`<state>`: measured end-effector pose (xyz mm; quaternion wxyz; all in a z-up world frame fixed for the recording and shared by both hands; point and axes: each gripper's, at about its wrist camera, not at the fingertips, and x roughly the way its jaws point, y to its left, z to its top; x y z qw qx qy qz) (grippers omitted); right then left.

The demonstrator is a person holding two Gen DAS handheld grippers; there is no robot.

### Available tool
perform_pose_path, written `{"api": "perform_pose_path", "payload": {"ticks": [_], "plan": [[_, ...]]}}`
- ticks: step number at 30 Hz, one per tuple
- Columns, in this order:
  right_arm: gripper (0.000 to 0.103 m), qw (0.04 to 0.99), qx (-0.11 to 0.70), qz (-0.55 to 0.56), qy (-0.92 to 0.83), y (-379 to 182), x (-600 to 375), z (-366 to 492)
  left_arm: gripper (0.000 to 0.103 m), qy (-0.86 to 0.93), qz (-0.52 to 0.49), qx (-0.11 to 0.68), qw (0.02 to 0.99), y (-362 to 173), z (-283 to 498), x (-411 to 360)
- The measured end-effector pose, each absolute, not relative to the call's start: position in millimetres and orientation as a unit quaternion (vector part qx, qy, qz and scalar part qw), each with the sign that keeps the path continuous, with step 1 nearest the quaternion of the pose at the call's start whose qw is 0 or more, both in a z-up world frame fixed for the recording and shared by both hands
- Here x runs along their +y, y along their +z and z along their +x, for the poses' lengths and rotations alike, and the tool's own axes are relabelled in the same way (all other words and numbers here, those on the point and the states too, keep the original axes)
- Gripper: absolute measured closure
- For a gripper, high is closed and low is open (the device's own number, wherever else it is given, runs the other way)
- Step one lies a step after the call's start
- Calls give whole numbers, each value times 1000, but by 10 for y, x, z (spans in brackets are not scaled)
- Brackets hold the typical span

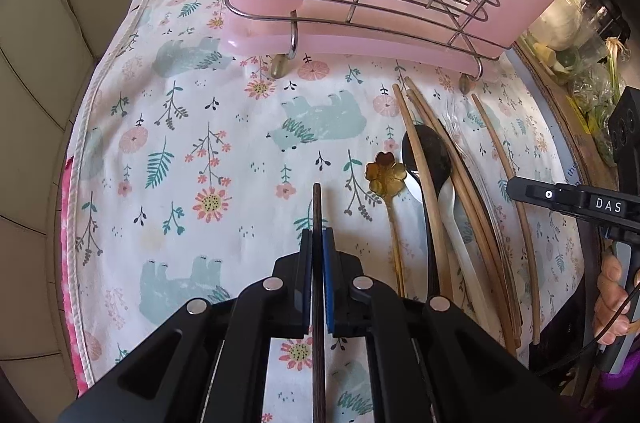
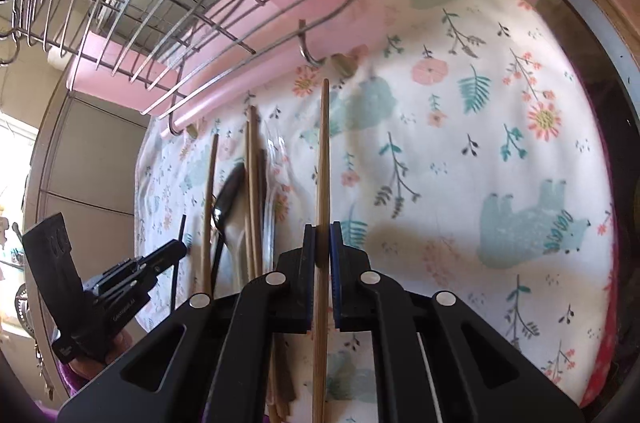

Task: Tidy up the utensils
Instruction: 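Lower the right tool onto a wooden chopstick and close it while the left tool grasps another chopstick, then lift the chopstick in the right tool toward the pink cup while the left tool lifts its chopstick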

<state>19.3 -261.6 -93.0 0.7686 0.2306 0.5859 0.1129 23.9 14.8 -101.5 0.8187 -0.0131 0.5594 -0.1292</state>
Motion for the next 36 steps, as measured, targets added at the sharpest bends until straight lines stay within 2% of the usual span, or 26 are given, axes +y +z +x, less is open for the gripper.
{"api": "perform_pose_path", "payload": {"ticks": [12,26,28,29,30,36], "plan": [[95,760,608,200,114,-986,-2430,370,98,-139,-23,591,794,-1045,319,151],[87,754,622,179,110,-1003,-2442,596,96,-151,-6,609,778,-1060,407,104],[88,754,620,185,113,-1004,-2462,591,96,-152,-6,607,780,-1060,408,106],[94,756,617,185,113,-1000,-2467,584,98,-151,-7,605,782,-1055,406,114],[96,759,614,185,113,-992,-2472,570,98,-151,-12,602,784,-1048,400,123],[96,792,565,196,124,-725,-2580,363,99,-155,-27,566,809,-849,242,201]]}}
